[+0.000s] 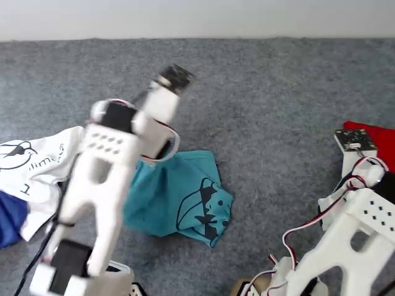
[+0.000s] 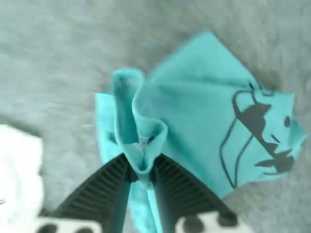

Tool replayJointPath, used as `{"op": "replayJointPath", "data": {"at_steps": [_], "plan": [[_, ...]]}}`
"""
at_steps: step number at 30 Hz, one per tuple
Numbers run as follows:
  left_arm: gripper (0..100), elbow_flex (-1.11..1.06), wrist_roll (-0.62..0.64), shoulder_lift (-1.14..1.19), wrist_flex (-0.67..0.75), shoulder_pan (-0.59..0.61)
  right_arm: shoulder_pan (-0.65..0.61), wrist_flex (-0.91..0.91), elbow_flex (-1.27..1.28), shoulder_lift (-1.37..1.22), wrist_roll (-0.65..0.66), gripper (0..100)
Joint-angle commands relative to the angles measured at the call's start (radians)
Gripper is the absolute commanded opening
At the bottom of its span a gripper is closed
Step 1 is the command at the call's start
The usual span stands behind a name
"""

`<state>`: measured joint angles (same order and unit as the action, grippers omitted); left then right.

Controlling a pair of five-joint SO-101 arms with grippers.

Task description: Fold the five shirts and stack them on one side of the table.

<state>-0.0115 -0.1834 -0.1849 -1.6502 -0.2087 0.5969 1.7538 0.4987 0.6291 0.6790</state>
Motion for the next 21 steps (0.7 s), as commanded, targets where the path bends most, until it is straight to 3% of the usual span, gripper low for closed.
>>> {"op": "replayJointPath", "data": {"at_steps": [1,7,11,13,16,21], "plan": [[1,0.061,-0.009,-0.15,-0.046,0.095,-0.008,0.038,-0.002,0.015,0.0,0.9],[2,-0.012,-0.02,-0.393,-0.106,0.31,-0.099,0.022,-0.008,0.016,0.0,0.9],[2,-0.082,-0.068,-0.535,-0.104,0.459,-0.265,-0.031,-0.008,0.015,-0.012,0.9],[2,-0.119,-0.081,-0.591,-0.104,0.519,-0.351,-0.096,-0.006,0.013,-0.08,0.9],[2,-0.194,-0.127,-0.66,-0.103,0.577,-0.487,-0.205,-0.002,0.012,-0.163,0.9],[2,-0.34,-0.195,-0.773,-0.101,0.641,-0.696,-0.364,-0.006,-0.073,-0.175,0.9]]}}
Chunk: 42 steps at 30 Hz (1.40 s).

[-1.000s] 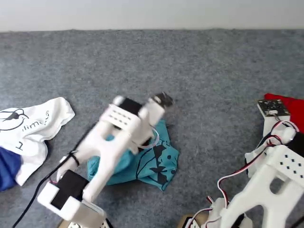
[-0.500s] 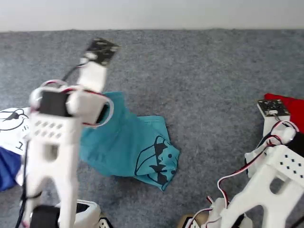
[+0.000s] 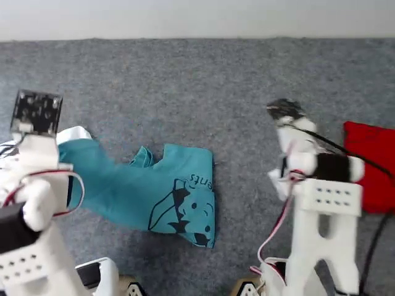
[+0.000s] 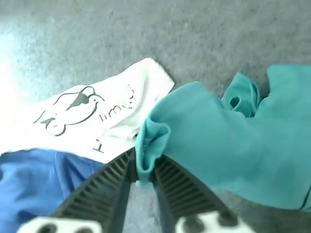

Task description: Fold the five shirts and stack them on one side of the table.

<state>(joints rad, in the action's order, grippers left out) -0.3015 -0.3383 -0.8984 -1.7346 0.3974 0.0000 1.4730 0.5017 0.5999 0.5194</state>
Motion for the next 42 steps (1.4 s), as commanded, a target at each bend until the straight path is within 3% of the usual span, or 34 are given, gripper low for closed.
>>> {"op": "replayJointPath", "data": {"at_steps": [1,7,11,14,21,35,42], "plan": [[2,-0.082,-0.052,-0.08,-0.015,0.048,-0.13,-0.119,-0.011,-0.074,-0.015,0.9],[2,-0.305,-0.083,-0.184,0.083,0.137,-0.271,-0.335,-0.037,-0.289,-0.017,0.9],[2,-0.429,-0.083,-0.235,0.169,0.18,-0.331,-0.377,-0.19,-0.486,-0.112,0.9],[2,-0.501,-0.083,-0.259,0.189,0.183,-0.369,-0.314,-0.376,-0.665,-0.155,3.2],[2,-0.584,-0.081,-0.296,0.224,0.18,-0.475,-0.048,-0.93,-1.069,-0.279,19.7],[2,-0.587,-0.081,-0.299,0.218,0.183,-0.613,0.199,-1.789,-1.662,-0.285,20.4],[2,-0.587,-0.081,-0.299,0.218,0.178,-0.661,0.262,-1.949,-1.81,-0.285,20.4]]}}
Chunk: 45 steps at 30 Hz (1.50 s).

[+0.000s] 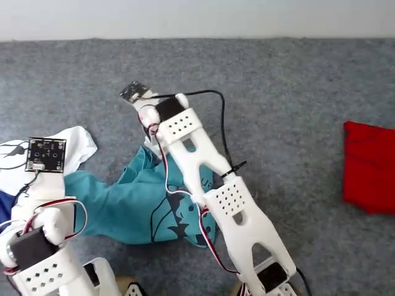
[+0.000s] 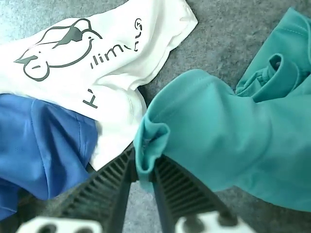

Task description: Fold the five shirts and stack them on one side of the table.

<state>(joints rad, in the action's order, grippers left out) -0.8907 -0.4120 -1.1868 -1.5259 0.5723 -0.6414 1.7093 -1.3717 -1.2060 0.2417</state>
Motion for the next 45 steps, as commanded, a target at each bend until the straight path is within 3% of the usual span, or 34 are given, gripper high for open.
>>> {"op": "replayJointPath", "data": {"at_steps": [1,6,10,16,23,35,45], "plan": [[2,0.002,-0.008,-0.011,0.009,0.003,-0.027,0.035,-0.08,-0.019,-0.008,20.3],[2,0.002,-0.008,-0.011,0.008,0.003,-0.022,0.084,-0.08,-0.079,-0.008,17.4],[2,0.001,-0.008,-0.011,0.008,0.006,0.007,0.085,-0.081,-0.093,-0.002,0.0],[2,-0.028,-0.008,-0.011,0.011,0.008,0.061,0.088,-0.097,-0.044,-0.002,1.0],[2,0.025,-0.008,-0.011,0.064,0.003,0.183,0.088,-0.097,0.208,0.057,0.9],[2,0.246,-0.006,-0.011,0.39,0.0,0.367,0.087,-0.091,0.745,0.18,0.9],[2,0.478,-0.011,-0.003,0.647,-0.215,0.43,0.084,-0.098,1.038,0.19,0.9]]}}
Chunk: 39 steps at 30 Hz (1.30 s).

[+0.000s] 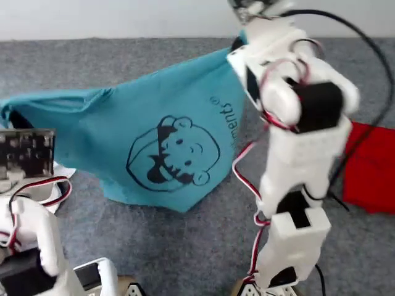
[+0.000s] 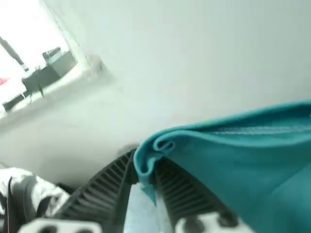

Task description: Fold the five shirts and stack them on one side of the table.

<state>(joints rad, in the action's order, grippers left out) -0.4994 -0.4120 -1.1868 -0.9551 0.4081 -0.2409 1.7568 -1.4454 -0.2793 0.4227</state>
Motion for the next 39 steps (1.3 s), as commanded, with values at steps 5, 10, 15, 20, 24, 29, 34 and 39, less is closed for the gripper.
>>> {"op": "replayJointPath", "data": {"at_steps": [5,10,15,20,24,29,34,39], "plan": [[2,0.15,-0.1,-0.002,0.167,-0.109,0.09,-0.03,-0.025,0.242,0.009,0.9],[2,0.234,-0.19,-0.002,0.226,-0.13,0.14,-0.082,-0.025,0.346,0.075,0.9],[2,0.294,-0.267,-0.005,0.316,-0.129,0.142,-0.084,-0.025,0.447,0.143,0.9],[2,0.309,-0.288,-0.011,0.433,-0.121,0.143,-0.076,-0.021,0.538,0.212,0.9],[2,0.346,-0.288,-0.002,0.45,-0.126,0.2,-0.07,-0.015,0.57,0.218,0.9],[2,0.234,-0.288,-0.002,0.45,-0.129,0.262,0.045,-0.015,0.498,0.21,0.9],[2,0.027,-0.29,0.0,0.451,-0.169,0.288,0.041,-0.014,0.352,0.209,0.9],[2,-0.208,-0.347,0.002,0.522,-0.273,0.298,0.041,0.072,0.159,0.209,0.9]]}}
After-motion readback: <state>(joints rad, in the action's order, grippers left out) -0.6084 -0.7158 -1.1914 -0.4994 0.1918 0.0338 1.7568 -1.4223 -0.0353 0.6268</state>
